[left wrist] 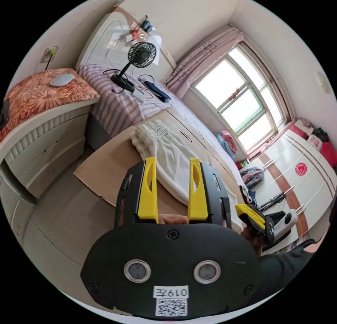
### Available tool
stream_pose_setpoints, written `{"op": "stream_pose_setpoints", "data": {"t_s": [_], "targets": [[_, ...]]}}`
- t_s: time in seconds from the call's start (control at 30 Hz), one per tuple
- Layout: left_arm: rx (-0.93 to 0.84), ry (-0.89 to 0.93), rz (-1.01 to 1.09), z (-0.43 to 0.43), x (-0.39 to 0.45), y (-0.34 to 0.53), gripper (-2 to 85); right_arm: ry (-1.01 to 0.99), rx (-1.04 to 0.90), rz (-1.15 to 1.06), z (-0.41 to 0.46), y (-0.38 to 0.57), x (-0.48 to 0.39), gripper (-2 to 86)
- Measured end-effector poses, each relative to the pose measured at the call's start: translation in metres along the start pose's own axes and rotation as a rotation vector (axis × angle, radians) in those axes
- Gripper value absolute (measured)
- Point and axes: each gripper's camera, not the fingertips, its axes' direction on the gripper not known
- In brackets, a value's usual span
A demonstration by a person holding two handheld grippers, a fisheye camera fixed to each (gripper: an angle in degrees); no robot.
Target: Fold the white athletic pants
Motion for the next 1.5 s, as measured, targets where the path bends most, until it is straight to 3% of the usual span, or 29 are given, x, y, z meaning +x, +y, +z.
{"op": "stream_pose_setpoints", "data": {"t_s": [0.2, 0.33, 0.5, 0.7, 0.87, 1.23, 1.4, 1.5], "targets": [[0.011, -0.061, -0.146, 0.011, -0.073, -0.038, 12.8, -0.245, -0.001, -0.079, -0.016, -0.111, 0.131, 0.3], [0.035, -0.011, -0.243, 0.015, -0.123, -0.059, 12.9, -0.344, -0.162, -0.149, 0.019, -0.192, 0.231, 7.5], [-0.023, 0.013, -0.277, 0.032, -0.155, -0.072, 13.4, -0.402, -0.212, -0.126, 0.071, -0.288, 0.346, 9.0], [0.014, 0.031, -0.283, 0.039, -0.176, -0.074, 12.7, -0.692, -0.215, 0.004, 0.166, -0.402, 0.496, 8.0], [0.007, 0.135, -0.323, 0.048, -0.195, -0.075, 12.3, -1.002, -0.354, 0.135, 0.288, -0.472, 0.600, 11.0], [0.029, 0.129, -0.224, 0.055, -0.182, -0.051, 9.4, -1.151, -0.755, 0.023, 0.428, -0.544, 0.659, 13.8], [0.079, 0.132, -0.118, 0.049, -0.153, -0.033, 7.9, -1.354, -0.757, 0.039, 0.449, -0.543, 0.681, 15.8], [0.100, 0.132, -0.056, 0.047, -0.131, -0.021, 7.5, -1.372, -0.731, 0.063, 0.454, -0.529, 0.702, 13.7]]}}
